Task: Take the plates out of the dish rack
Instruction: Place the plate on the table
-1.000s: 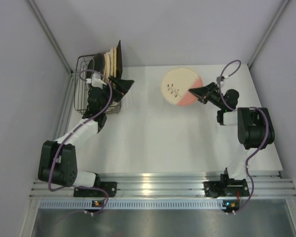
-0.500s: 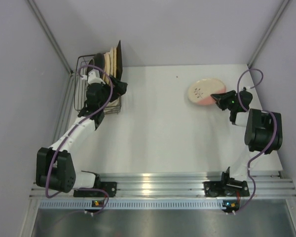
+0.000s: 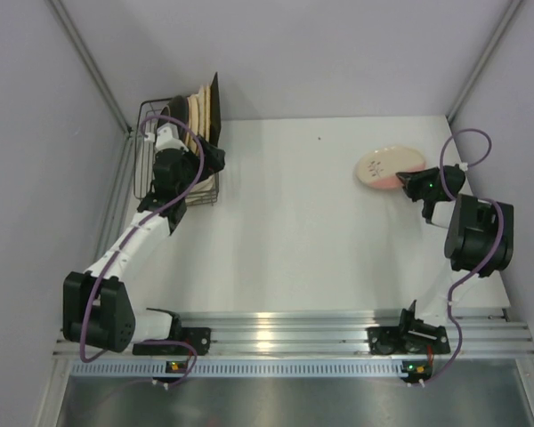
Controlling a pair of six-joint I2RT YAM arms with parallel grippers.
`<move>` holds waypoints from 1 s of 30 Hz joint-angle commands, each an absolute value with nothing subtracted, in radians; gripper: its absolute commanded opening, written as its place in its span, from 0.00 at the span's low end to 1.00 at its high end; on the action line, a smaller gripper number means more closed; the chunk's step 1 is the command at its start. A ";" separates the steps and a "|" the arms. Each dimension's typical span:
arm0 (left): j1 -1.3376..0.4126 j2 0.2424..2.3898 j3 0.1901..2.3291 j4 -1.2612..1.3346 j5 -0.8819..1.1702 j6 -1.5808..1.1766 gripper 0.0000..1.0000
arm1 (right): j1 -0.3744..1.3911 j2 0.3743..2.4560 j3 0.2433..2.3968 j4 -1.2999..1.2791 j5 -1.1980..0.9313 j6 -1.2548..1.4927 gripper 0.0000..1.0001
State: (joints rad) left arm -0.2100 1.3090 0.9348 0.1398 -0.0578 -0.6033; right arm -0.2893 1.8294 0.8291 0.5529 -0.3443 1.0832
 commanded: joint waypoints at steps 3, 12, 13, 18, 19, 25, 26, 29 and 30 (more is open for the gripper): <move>-0.206 1.261 0.977 0.143 -0.078 -0.571 0.99 | -0.304 1.850 0.908 0.603 -0.319 1.092 0.28; -0.206 1.256 0.977 0.135 -0.083 -0.564 0.99 | -0.345 1.807 0.876 0.497 -0.275 1.055 0.56; -0.204 1.259 0.977 0.135 -0.081 -0.563 0.99 | -0.351 1.809 0.873 0.489 -0.275 1.055 0.58; -0.206 1.264 0.977 0.135 -0.089 -0.563 0.99 | -0.373 1.798 0.887 0.431 -0.268 1.043 0.75; -0.204 1.264 0.977 0.133 -0.092 -0.563 0.99 | -0.371 1.793 0.894 0.414 -0.265 1.036 0.77; -0.204 1.269 1.000 0.091 -0.133 -0.552 0.99 | -0.373 1.752 0.881 0.301 -0.262 0.986 0.99; -0.206 1.270 1.003 0.084 -0.141 -0.543 0.99 | -0.374 1.734 0.871 0.287 -0.264 0.973 1.00; -0.206 1.270 1.020 0.074 -0.153 -0.528 0.99 | -0.376 1.692 0.815 0.256 -0.262 0.945 1.00; -0.206 1.270 1.023 0.072 -0.159 -0.525 0.99 | -0.377 1.681 0.798 0.250 -0.262 0.942 1.00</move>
State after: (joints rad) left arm -0.2100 1.2854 0.9699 0.0780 -0.1246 -0.5568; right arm -0.3649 1.7580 0.8314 0.2989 -0.2710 0.9874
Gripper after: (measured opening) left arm 0.985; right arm 0.993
